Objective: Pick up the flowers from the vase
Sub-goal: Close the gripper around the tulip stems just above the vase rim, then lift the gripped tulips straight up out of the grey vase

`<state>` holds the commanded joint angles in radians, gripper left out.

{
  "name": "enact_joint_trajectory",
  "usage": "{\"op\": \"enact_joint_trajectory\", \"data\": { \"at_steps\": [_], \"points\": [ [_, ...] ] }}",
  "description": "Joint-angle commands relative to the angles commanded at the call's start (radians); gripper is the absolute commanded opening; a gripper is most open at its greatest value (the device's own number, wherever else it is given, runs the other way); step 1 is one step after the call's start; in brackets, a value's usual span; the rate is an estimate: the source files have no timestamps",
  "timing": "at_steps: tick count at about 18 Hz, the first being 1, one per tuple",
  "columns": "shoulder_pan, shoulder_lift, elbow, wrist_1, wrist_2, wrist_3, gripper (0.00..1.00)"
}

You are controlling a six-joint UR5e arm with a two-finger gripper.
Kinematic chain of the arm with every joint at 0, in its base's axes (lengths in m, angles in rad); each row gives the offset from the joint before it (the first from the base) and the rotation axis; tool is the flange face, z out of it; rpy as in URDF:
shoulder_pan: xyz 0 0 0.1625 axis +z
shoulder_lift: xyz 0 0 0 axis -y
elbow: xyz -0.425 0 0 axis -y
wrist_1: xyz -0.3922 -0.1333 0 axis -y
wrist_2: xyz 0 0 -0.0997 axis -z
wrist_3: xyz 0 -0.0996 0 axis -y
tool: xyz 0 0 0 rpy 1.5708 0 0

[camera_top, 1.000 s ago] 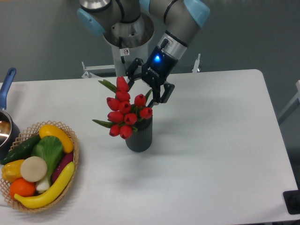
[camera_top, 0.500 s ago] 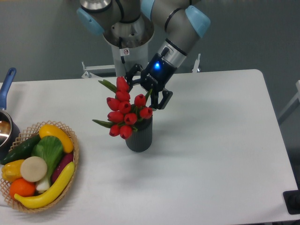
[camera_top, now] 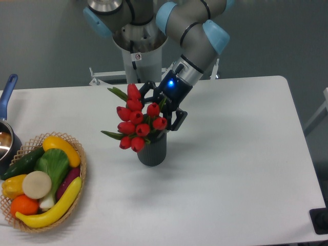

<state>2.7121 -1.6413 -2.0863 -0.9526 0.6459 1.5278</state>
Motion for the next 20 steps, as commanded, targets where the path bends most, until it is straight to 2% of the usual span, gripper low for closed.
{"op": "enact_joint_trajectory", "data": {
  "at_steps": [2, 10, 13, 14, 20],
  "points": [
    [0.002, 0.000, 0.008, 0.000, -0.012, 0.000, 0.80],
    [0.008, 0.000, 0.006, 0.000, -0.014, 0.006, 0.47],
    [0.012, 0.000, 0.009, 0.000, -0.015, 0.009, 0.46],
    [0.015, 0.000, 0.009, 0.000, -0.020, 0.005, 0.42],
    [0.038, 0.005, 0.031, -0.006, -0.031, -0.002, 0.42]
  ]
}}
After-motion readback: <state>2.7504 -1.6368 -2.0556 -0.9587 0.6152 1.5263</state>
